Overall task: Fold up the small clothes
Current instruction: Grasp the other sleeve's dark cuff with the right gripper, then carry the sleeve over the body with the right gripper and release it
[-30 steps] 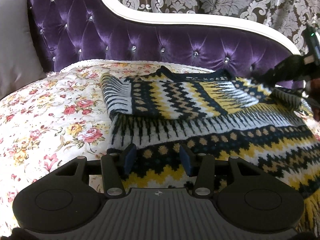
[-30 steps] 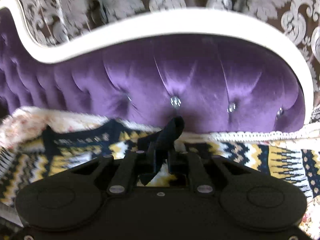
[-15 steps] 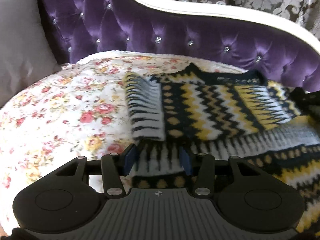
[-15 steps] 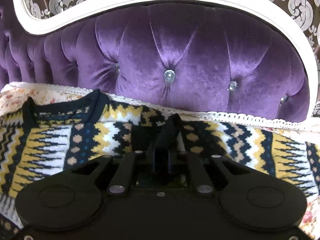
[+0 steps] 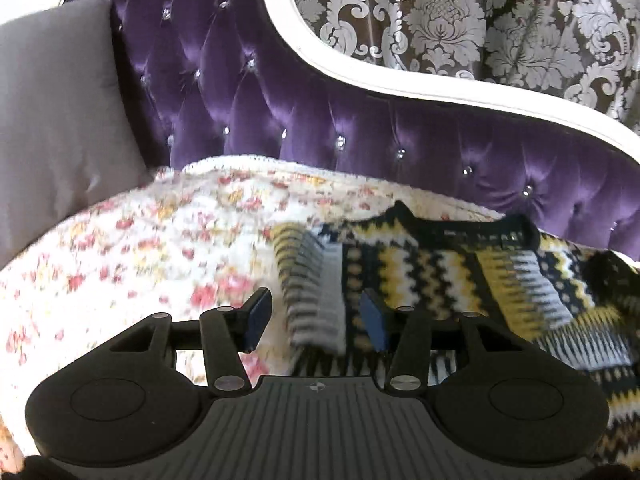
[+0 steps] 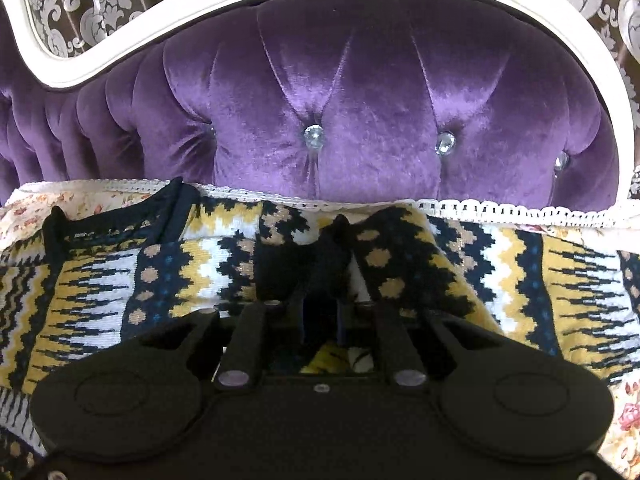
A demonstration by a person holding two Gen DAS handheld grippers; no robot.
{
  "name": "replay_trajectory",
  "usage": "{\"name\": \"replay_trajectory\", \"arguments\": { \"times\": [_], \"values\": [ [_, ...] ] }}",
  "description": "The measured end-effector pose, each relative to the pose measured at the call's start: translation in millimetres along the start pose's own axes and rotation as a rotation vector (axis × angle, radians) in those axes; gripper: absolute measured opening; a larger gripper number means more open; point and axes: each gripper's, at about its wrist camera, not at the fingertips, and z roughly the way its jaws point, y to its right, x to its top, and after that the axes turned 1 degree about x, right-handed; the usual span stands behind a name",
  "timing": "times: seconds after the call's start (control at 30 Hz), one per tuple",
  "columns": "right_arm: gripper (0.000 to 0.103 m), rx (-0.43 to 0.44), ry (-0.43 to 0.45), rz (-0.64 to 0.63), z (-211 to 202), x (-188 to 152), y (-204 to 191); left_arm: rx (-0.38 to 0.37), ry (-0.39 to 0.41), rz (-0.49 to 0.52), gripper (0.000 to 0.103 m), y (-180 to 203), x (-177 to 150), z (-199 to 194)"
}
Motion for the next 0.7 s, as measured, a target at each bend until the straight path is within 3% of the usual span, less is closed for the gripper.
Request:
{"name": "replay_trajectory", "arguments": {
  "times": [0.1, 0.3, 0.43, 0.7],
  "values": [
    [0.019, 0.004, 0.000, -0.009, -1, -1, 0, 0.027, -0.012, 0.017, 0.048, 11, 6, 20],
    [0.019, 0.012, 0.007, -0.016, 0, -1, 1, 0.109, -0.133, 0.033, 0.052, 8, -12, 69],
    [0.020, 0.009, 0.018, -0.040, -2, -2, 0, 0.135, -0.062, -0.014, 0.073, -2, -26, 68],
    [0.030, 0.005, 0.028, -0.036, -5, -4, 3, 0.166, -0.024, -0.045, 0.086, -2, -32, 70]
  ]
}}
